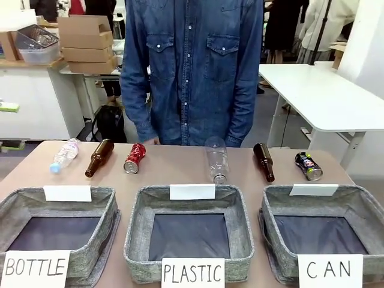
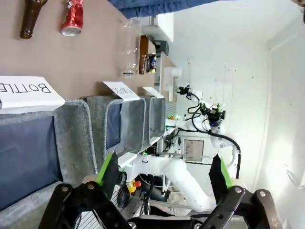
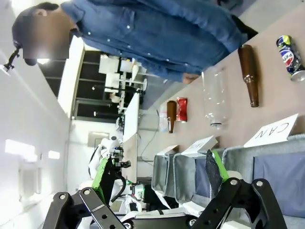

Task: Sort the can waste into the basket.
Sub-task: Pick up the can waste from the table and place it in the right Fabric basket.

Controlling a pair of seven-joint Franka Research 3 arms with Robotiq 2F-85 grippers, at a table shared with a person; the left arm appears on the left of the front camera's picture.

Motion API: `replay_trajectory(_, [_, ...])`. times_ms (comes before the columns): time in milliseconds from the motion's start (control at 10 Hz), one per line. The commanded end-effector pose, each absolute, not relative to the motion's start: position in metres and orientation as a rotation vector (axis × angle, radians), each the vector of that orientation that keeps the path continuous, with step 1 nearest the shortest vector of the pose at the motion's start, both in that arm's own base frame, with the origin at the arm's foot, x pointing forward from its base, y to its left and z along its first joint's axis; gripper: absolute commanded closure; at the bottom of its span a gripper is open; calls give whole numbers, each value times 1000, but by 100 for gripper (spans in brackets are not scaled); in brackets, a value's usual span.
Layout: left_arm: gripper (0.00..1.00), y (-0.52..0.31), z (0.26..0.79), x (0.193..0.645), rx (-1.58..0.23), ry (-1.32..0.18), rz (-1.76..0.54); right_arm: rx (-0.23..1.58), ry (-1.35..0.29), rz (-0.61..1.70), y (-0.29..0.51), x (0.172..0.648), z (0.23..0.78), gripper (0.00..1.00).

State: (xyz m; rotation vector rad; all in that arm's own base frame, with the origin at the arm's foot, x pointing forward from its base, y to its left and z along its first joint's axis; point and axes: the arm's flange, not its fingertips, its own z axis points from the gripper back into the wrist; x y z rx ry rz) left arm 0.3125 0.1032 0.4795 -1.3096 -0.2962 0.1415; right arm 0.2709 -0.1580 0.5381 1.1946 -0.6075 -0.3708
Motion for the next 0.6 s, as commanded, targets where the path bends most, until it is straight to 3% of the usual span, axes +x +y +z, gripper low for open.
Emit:
replay_trajectory(0, [0,96,479,313,-1331,-321,120,965,-404,-71,-138,292,534,0])
replay_trajectory(100, [0,96,479,313,-1331,-321,120,656,-441,120,-126,322,527,0])
replay_trajectory(300, [0,96,479,313,-1331,-321,120,157,-449,85,-116,369,511,0])
replay_trajectory(500, [0,96,479,313,-1331,-321,120,-49,-468,84,-100,385,494,0])
